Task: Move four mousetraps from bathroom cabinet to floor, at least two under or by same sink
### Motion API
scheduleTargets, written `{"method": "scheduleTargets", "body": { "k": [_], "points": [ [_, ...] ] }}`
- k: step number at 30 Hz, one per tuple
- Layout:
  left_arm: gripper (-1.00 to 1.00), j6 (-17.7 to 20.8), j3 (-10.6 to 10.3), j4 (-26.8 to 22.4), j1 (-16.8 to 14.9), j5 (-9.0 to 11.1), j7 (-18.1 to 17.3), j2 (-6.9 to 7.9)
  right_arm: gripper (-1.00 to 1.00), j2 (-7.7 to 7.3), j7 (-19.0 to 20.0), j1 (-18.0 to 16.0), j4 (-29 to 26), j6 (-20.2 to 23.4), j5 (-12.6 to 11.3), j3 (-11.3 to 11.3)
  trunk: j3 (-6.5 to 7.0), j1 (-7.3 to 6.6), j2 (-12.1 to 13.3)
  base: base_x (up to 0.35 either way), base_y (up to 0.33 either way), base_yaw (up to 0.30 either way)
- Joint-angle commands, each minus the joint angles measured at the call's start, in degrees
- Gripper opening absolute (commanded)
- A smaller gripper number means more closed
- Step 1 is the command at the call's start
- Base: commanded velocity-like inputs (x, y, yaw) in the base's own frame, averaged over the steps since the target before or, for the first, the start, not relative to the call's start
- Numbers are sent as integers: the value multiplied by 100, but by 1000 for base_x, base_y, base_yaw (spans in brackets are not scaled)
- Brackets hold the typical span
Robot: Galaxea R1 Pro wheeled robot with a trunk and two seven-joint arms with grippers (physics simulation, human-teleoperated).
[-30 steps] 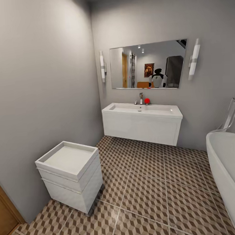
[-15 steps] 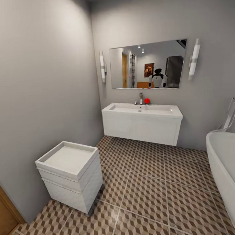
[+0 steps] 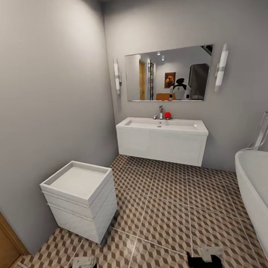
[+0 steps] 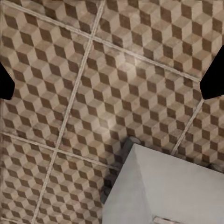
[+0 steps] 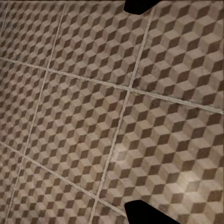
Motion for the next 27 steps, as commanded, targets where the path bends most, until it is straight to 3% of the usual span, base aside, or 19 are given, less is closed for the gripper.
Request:
{"method": "scheduleTargets", "body": {
  "k": [1,5,7,12,18,27],
  "points": [
    [100,166,1,-172,-3,2,3,3,100,-1,-30,-8,-231,116,0,6,-6,1,-3,0,0,0],
    [100,482,1,-629,-18,5,4,8,100,23,-54,-110,-918,467,-4,6,-6,1,-3,0,0,0],
    [100,615,1,-896,-30,7,4,5,100,42,-85,-376,-1346,876,-9,8,-6,1,-3,0,0,0],
    [100,677,1,-1050,-37,1,4,3,100,53,-144,-870,-1576,1304,-15,13,-6,1,-3,0,0,0],
    [100,696,4,-1191,-39,-8,4,17,100,56,-138,-1078,-1640,1389,-43,19,-6,1,-3,0,0,0],
    [100,692,9,-1254,-39,-10,4,35,100,60,-120,-1116,-1688,1167,-40,47,-6,1,-3,0,0,0]
  ]
}}
